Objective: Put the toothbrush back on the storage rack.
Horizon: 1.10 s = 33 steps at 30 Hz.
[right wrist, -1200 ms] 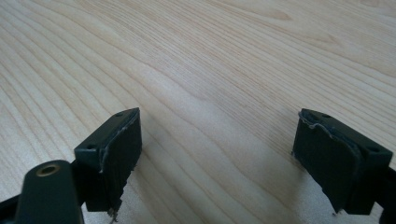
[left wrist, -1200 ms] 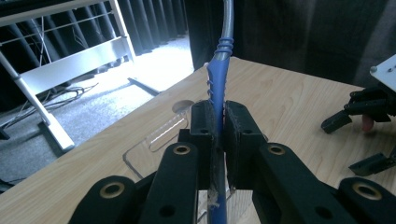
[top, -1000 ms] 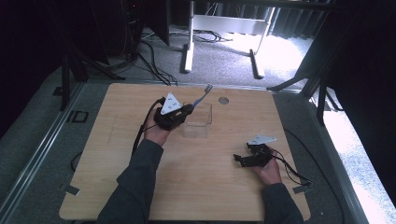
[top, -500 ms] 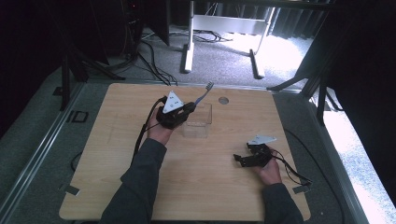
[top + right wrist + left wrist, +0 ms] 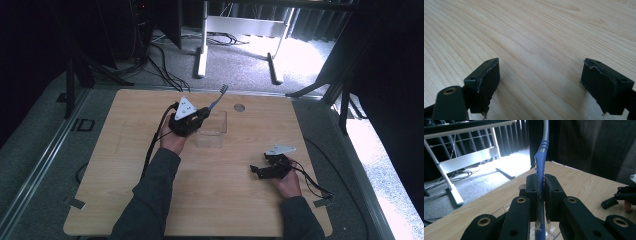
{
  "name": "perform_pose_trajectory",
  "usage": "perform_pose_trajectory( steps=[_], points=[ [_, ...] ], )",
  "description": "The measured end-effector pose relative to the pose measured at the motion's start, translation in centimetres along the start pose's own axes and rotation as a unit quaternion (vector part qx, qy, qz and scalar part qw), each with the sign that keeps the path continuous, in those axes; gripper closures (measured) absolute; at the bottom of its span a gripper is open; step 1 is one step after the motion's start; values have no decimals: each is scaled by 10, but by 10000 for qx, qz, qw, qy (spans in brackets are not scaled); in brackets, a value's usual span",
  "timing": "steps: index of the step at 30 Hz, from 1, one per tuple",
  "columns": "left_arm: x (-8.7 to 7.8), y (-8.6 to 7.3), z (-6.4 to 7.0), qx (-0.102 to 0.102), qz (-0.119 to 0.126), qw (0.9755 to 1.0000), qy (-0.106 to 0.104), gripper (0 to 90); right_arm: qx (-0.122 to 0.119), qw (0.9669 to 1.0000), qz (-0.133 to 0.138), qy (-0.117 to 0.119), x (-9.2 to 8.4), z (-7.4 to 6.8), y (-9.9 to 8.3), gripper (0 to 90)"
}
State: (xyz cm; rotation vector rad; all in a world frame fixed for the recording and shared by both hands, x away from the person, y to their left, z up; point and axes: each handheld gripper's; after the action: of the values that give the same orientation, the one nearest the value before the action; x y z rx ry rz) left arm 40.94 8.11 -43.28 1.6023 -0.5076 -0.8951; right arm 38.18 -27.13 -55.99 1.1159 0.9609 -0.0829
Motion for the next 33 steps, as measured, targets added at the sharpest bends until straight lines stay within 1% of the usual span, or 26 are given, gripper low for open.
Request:
perform_pose_trajectory(
  steps=[6, 15, 17, 19, 23, 25, 33],
  points=[
    [4, -1, -1, -10, 113, 9999, 22, 829, -1, 10000, 1, 2, 0, 0, 0, 152],
    [10, -4, -3, 20, 185, 9998, 91, 828, -1, 10000, -1, 1, 0, 0, 0, 153],
    [11, -5, -4, 34, 177, 9998, 113, 828, -2, 10000, -1, 1, 0, 0, 0, 152],
    [12, -7, -6, -12, 190, 9998, 108, 828, 0, 10000, -1, 1, 0, 0, 0, 153],
    [14, -9, -8, -19, 196, 9997, 111, 828, 6, 10000, -4, -1, 0, 0, 0, 153],
    [15, -9, -8, 16, 209, 9997, 132, 828, 6, 10000, -5, 1, 0, 0, 0, 153],
    [18, -12, -11, 27, 219, 9996, 160, 827, 2, 10000, -6, -4, 0, 0, 0, 153]
  ],
)
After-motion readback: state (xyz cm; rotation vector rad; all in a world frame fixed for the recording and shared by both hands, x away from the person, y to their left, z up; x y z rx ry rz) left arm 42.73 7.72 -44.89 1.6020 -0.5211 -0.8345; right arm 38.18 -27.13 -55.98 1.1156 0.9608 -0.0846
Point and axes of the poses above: each handheld gripper's, and its own axes: x roughly forward along the jaws, y roughly out of its top, z roughly to its right, and after that the axes turned 8 degrees about -y, right-handed
